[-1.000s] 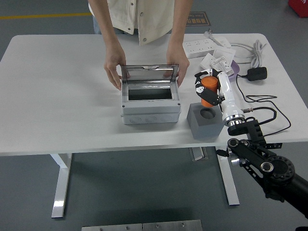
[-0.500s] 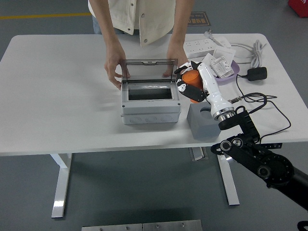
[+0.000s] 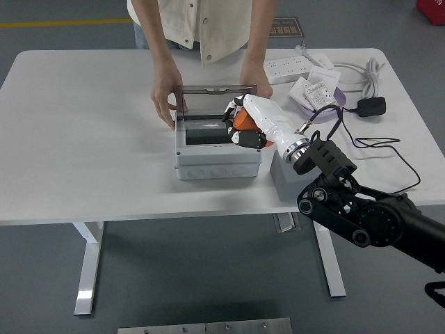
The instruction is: Fetch the battery,place it into the box,close the lid of the box
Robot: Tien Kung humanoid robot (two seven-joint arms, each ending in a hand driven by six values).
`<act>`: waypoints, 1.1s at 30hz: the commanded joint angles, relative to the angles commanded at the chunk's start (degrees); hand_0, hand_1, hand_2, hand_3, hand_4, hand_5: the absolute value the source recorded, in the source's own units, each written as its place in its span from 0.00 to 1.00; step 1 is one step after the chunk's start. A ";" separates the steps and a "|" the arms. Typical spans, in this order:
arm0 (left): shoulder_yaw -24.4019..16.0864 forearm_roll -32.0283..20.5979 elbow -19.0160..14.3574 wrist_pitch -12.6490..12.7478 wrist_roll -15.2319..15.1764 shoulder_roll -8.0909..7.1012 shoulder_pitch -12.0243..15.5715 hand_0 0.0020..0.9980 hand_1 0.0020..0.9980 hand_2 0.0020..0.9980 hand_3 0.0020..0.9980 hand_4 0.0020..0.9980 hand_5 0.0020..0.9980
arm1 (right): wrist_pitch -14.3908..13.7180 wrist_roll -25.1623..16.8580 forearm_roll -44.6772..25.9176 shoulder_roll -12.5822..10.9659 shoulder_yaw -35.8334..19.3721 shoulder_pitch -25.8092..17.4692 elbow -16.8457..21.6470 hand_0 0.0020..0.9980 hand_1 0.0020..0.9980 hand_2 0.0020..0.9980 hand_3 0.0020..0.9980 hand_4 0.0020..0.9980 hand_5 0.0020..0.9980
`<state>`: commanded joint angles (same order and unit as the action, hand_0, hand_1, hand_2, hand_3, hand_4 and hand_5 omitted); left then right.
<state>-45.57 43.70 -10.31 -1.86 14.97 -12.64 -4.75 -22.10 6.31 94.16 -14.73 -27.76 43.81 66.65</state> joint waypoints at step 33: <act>-0.10 -0.31 0.00 -0.54 1.13 -1.89 -0.86 0.75 0.83 0.79 0.84 0.46 0.00 | -5.78 -6.90 -17.87 14.25 24.45 15.99 -27.20 0.04 0.19 0.22 0.20 0.00 0.00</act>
<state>-45.67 43.39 -10.31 -2.40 16.10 -14.53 -5.61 -27.88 -0.60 76.29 -0.48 -3.31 59.80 39.45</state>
